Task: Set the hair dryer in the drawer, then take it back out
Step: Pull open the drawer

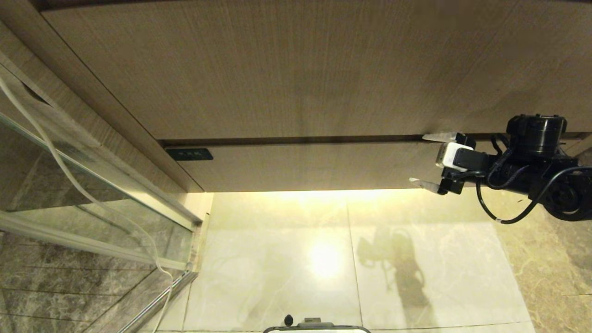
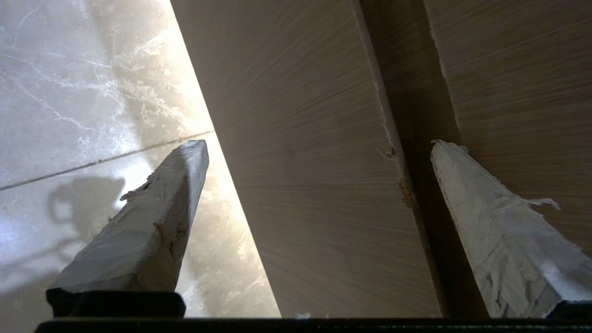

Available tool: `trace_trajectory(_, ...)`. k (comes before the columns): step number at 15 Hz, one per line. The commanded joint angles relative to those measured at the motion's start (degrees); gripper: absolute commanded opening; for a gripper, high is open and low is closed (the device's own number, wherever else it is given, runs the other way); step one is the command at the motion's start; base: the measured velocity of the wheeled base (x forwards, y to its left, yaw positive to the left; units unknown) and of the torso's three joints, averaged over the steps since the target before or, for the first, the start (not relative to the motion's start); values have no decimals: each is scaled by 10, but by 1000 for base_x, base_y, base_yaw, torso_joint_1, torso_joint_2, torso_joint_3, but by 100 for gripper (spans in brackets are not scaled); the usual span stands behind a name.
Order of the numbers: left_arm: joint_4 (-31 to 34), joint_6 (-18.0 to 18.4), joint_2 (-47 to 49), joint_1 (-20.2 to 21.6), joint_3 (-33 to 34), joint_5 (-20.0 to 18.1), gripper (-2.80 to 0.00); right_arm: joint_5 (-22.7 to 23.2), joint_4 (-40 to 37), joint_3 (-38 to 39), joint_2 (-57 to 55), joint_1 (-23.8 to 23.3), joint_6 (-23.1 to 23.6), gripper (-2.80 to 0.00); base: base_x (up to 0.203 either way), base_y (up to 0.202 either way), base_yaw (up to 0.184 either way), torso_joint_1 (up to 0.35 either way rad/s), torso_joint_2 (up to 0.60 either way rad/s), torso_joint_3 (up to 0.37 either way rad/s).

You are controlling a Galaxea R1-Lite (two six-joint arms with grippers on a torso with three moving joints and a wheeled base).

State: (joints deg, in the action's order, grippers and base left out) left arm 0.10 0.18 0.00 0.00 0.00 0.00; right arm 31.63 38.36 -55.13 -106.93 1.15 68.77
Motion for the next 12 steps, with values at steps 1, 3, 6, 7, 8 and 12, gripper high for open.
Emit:
trace_trajectory(1, 0, 0, 0, 0, 1, 0, -280, 2, -2, 0, -2, 0, 4, 0, 0, 0, 0, 0, 0, 0)
trace_trajectory(3, 0, 1, 0, 0, 0, 0, -280, 0, -7, -1, -10, 0, 4, 0, 0, 0, 0, 0, 0, 0)
trace_trajectory(6, 0, 0, 0, 0, 0, 0, -280, -17, -7, -3, -13, -1, 3, 0, 0, 0, 0, 0, 0, 0)
trace_trajectory(7, 0, 0, 0, 0, 1, 0, -280, -17, -4, -5, -14, -1, 3, 0, 0, 0, 0, 0, 0, 0)
trace_trajectory(8, 0, 0, -1, 0, 0, 0, -280, -17, -3, -7, -14, -1, 0, 0, 0, 0, 0, 0, 0, 0)
trace_trajectory(12, 0, 0, 0, 0, 0, 0, -280, -17, 0, -7, -17, -1, 0, 0, 0, 0, 0, 0, 0, 0)
